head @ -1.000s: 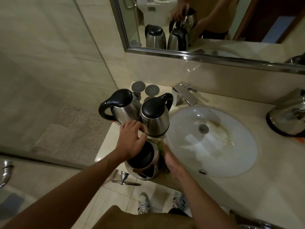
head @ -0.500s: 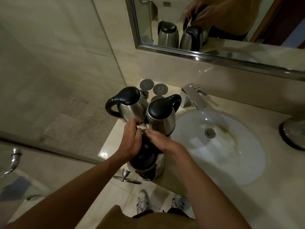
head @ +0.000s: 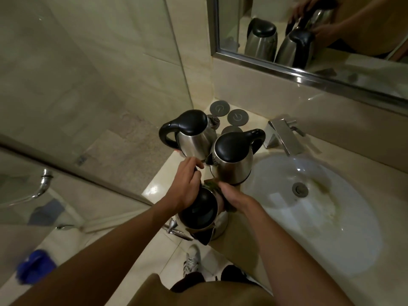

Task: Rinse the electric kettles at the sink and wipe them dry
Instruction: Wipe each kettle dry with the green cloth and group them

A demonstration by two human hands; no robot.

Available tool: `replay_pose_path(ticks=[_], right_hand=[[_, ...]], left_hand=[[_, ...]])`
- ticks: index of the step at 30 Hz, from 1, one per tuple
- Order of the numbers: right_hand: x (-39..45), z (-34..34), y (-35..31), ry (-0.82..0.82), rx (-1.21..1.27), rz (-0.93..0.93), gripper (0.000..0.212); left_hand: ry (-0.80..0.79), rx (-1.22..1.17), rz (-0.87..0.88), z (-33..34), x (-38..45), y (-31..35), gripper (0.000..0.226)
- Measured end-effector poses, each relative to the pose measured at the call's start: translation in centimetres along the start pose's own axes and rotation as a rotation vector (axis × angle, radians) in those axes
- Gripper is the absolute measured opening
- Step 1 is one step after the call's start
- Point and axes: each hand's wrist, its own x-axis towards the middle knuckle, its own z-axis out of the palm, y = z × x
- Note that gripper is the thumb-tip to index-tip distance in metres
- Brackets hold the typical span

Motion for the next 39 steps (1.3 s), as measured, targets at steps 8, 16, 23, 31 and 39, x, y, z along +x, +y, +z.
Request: replay_pose_path(ticks=[8, 16, 23, 31, 39], right_hand=[[-1.1, 0.0, -1.2, -0.073, -0.133, -0.015, 0.039], [-4.6, 0.7, -1.7, -0.136, -0.265, -0.422, 0.042], [-4.1, 1.3, -1.8, -0.104, -0.243, -0.416, 0.040], [-0.7, -0.3, -1.6, -0.090, -0.165, -0.100, 0.044], [-0.8, 0.0, -3.0, -0.121, -0.344, -0.033, 0.047]], left_hand=[[-0.014, 0.062, 0.012, -0.3, 0.1, 0.0, 0.017], [0.004, 0.063, 0.029, 0.0, 0.2, -0.5, 0.018], [0.005, 0.053, 0.019, 0.1, 0.2, -0.4, 0.017], [0.001, 0.066, 0.011, 0.0, 0.1, -0.5, 0.016], [-0.001, 0.048, 0.003, 0.0, 0.0, -0.2, 0.018]])
